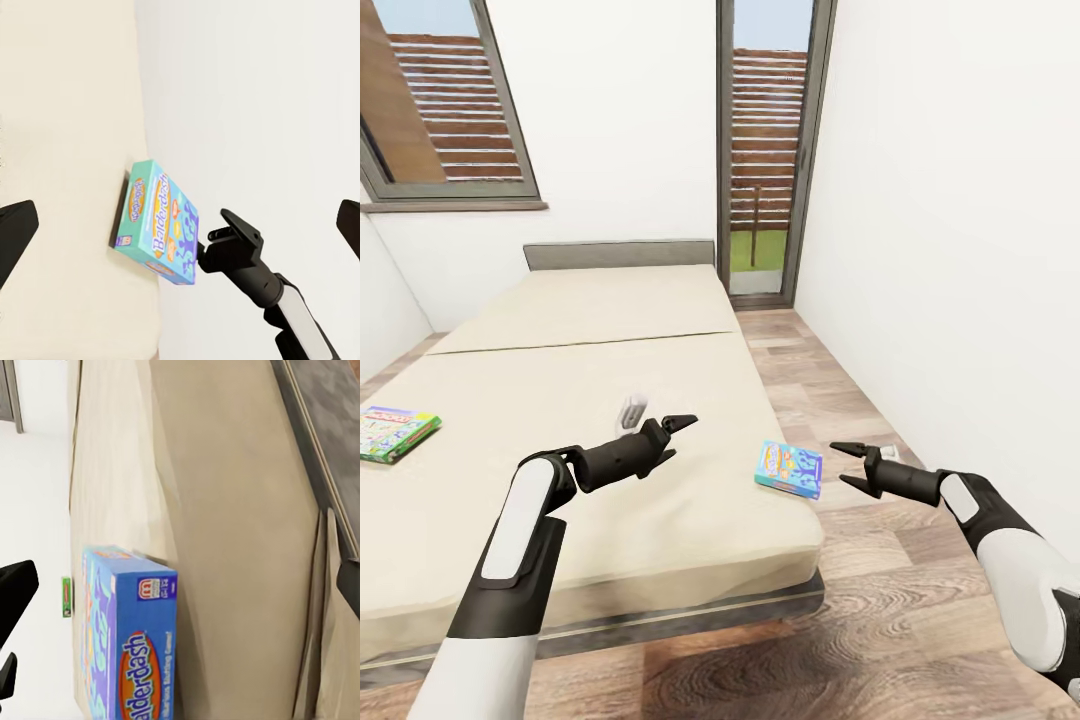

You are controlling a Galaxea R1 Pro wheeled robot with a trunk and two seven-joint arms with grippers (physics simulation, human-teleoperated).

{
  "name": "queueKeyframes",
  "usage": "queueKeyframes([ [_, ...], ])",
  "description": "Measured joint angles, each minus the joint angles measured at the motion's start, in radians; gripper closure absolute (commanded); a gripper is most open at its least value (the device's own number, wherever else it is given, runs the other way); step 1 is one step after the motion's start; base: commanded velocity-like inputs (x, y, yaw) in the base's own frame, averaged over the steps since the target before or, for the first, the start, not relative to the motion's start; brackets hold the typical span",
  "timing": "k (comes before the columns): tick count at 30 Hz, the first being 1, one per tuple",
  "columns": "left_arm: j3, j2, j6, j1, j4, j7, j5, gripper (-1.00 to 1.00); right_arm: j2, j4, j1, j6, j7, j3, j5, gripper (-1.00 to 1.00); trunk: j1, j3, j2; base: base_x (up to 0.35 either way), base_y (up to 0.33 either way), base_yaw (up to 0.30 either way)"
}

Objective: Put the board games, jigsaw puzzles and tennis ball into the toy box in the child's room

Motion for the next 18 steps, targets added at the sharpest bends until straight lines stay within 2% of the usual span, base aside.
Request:
queueKeyframes([
  [18, 0.0, 0.002, 0.0, 0.0, 0.003, 0.001, -0.004, -1.0, 0.012, 0.002, 0.005, 0.0, -0.003, 0.0, 0.002, -1.0, 0.0, 0.0, 0.0, 0.0, 0.0, 0.025],
])
